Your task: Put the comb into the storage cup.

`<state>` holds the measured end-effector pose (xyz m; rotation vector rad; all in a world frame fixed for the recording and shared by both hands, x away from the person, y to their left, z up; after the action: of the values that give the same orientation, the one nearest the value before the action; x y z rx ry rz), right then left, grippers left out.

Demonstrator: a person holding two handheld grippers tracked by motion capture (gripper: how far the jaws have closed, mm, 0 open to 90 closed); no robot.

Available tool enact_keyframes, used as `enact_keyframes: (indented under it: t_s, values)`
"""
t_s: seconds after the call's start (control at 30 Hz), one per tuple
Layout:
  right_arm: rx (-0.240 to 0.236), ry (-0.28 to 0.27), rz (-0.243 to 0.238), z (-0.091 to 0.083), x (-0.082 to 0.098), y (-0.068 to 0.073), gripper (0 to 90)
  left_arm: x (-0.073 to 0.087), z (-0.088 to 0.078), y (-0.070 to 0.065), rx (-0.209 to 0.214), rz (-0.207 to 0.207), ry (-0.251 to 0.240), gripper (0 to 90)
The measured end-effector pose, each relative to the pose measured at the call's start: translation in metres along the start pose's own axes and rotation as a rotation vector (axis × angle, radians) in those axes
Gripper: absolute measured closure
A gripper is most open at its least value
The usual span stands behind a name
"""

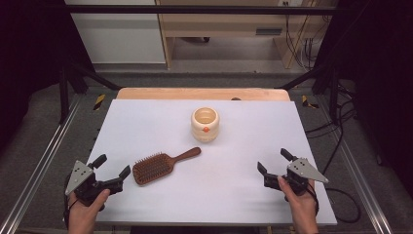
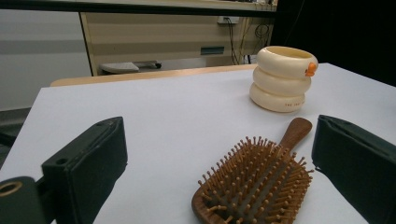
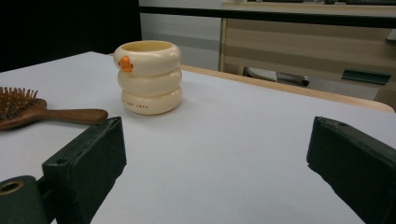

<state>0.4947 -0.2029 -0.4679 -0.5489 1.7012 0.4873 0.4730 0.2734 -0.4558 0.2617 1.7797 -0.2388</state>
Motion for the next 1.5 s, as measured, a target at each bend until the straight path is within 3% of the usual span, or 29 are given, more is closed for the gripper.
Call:
enact_keyframes:
  t_s: [0.53,0.8,0.83,1.03,1.27,1.5]
  values:
    - [-0.003,0.009,-0.01,0.001,0.001,0.002,5.0,0.009,-0.001,-0.002,-0.003,0.009,0.084,24.6]
    - [-0.004,0.014,-0.01,0.002,0.002,0.003,5.1,0.007,-0.007,-0.001,-0.003,0.012,0.083,51.6]
    - [-0.004,0.014,-0.01,0.002,0.002,0.003,5.1,0.008,-0.007,0.0,-0.004,0.009,0.087,51.6]
    - [-0.006,0.012,-0.007,0.003,0.001,0.003,4.8,0.009,-0.011,0.004,-0.029,0.015,0.105,73.4]
    - [-0.005,0.007,-0.012,0.002,0.0,0.003,4.9,0.015,-0.01,0.007,-0.039,0.006,0.157,83.6]
    - [-0.003,0.005,-0.009,0.002,0.0,0.003,4.9,0.023,-0.008,0.005,-0.026,0.003,0.212,88.2]
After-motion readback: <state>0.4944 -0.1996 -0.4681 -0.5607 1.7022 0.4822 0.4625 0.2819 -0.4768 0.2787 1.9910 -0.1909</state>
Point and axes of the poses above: each handheld gripper's, and its own axes: z roughly forward along the jaws, x roughly out of its underside, y roughly to its left, the point moved 9 cm from there along z, roughly forward along the jaws, and after that the axes turned 9 degrees about -x, right-handed, at the moved point
